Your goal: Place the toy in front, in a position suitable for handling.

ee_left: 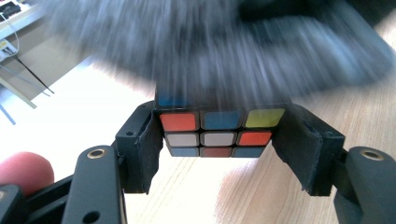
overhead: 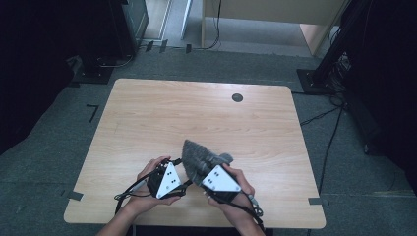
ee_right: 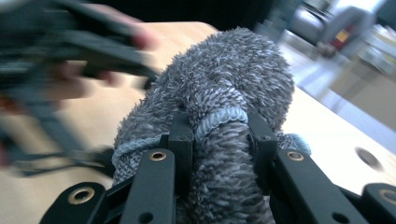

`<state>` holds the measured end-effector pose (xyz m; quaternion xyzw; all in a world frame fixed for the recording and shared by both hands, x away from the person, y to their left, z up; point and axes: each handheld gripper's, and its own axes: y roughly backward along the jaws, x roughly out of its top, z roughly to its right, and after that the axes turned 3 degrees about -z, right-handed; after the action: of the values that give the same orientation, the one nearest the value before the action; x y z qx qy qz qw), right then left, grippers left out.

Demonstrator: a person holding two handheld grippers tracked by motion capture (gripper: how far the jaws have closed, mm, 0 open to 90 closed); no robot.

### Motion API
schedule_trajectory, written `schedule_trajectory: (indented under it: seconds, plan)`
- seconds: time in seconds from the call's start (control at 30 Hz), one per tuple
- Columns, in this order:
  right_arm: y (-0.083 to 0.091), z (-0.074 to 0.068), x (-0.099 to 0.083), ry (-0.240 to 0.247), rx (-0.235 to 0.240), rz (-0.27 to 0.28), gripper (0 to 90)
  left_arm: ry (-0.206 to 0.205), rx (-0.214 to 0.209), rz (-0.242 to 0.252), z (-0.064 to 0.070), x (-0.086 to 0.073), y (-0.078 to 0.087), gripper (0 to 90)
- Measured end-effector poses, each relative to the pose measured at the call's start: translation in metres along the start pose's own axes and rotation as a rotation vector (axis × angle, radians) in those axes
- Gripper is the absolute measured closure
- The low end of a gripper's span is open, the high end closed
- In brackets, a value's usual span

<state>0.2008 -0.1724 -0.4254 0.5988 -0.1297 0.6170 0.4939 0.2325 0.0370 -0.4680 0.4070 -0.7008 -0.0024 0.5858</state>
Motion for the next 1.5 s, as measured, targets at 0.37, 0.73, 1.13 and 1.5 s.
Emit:
schedule_trajectory:
  seconds: [0.37, 0.73, 1.13, 1.5]
  plan:
    - [0.004, 0.032, -0.014, -0.211, 0.103, 0.069, 70.0, 0.101, -0.115, 0.137, -0.015, -0.003, 0.014, 34.8]
    - [0.009, 0.039, -0.015, -0.287, 0.13, 0.112, 69.8, 0.028, -0.069, 0.11, -0.008, 0.0, 0.012, 34.8]
    - [0.008, 0.05, -0.021, -0.351, 0.078, 0.055, 69.3, 0.075, -0.081, 0.145, -0.017, -0.001, 0.017, 34.8]
    - [0.004, 0.025, -0.009, -0.227, 0.14, 0.062, 68.6, 0.055, -0.069, 0.134, -0.014, -0.001, 0.017, 34.8]
